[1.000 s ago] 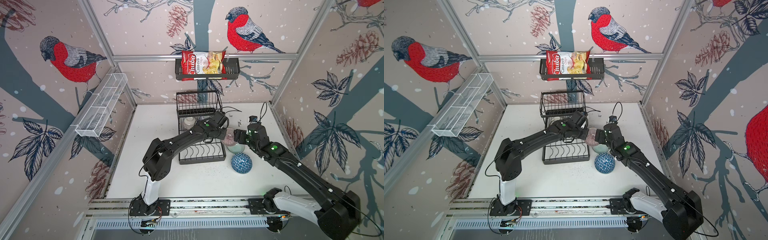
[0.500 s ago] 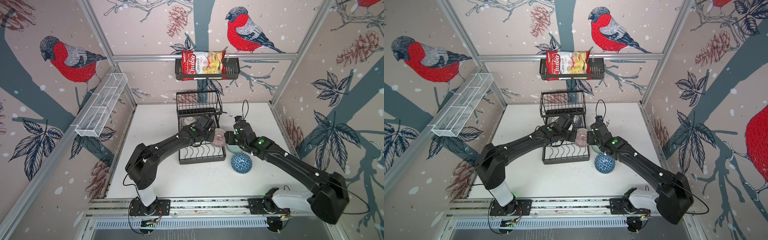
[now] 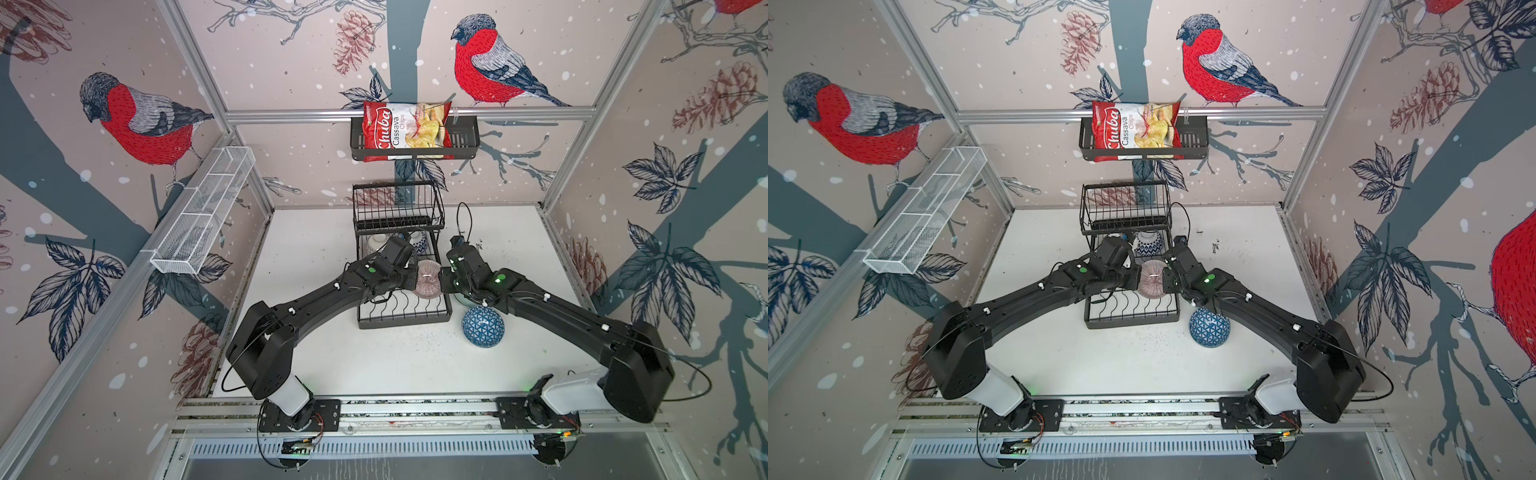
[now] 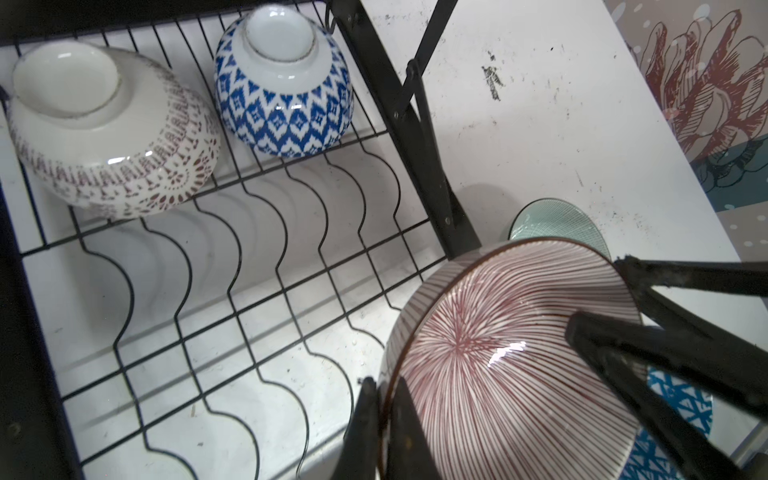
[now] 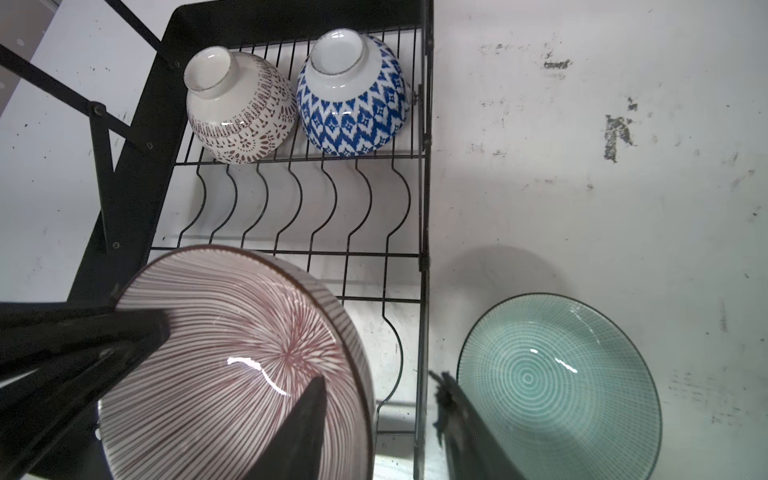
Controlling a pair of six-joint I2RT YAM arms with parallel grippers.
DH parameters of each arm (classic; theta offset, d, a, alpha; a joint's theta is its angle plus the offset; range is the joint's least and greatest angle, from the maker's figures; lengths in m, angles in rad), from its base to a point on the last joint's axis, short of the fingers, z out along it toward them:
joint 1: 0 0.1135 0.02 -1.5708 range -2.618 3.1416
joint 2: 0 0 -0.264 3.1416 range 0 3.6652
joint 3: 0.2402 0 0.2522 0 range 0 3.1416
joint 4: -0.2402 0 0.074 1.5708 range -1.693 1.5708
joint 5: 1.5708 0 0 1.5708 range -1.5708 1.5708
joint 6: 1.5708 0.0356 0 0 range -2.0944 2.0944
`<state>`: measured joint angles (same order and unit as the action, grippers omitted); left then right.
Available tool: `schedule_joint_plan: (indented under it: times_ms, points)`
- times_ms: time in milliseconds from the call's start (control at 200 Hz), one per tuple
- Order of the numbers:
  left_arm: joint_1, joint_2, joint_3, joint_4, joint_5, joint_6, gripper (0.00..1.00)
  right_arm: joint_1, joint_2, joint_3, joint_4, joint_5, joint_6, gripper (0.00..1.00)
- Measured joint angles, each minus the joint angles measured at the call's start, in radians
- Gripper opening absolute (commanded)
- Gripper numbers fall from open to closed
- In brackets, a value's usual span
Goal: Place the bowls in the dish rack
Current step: 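Grasp the pink-striped bowl with the right gripper from the left gripper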
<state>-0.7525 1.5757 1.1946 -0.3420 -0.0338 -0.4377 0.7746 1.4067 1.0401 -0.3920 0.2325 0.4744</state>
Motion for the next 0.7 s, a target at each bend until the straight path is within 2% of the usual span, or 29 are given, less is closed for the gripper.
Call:
schedule_joint_plan:
  times_ms: [420,650,700]
  points:
    - [0.002,-0.084,-0.082,0.018,-0.061,-0.018,0.0,0.041,0.111,0.097,-0.002,-0.003,0.0,0.15]
    - [0.01,-0.1,-0.104,-0.003,-0.143,-0.003,0.0,0.083,0.186,0.174,-0.05,-0.001,-0.027,0.0]
    - [0.013,-0.1,-0.108,-0.009,-0.152,-0.001,0.0,0.091,0.204,0.191,-0.058,0.002,-0.03,0.0]
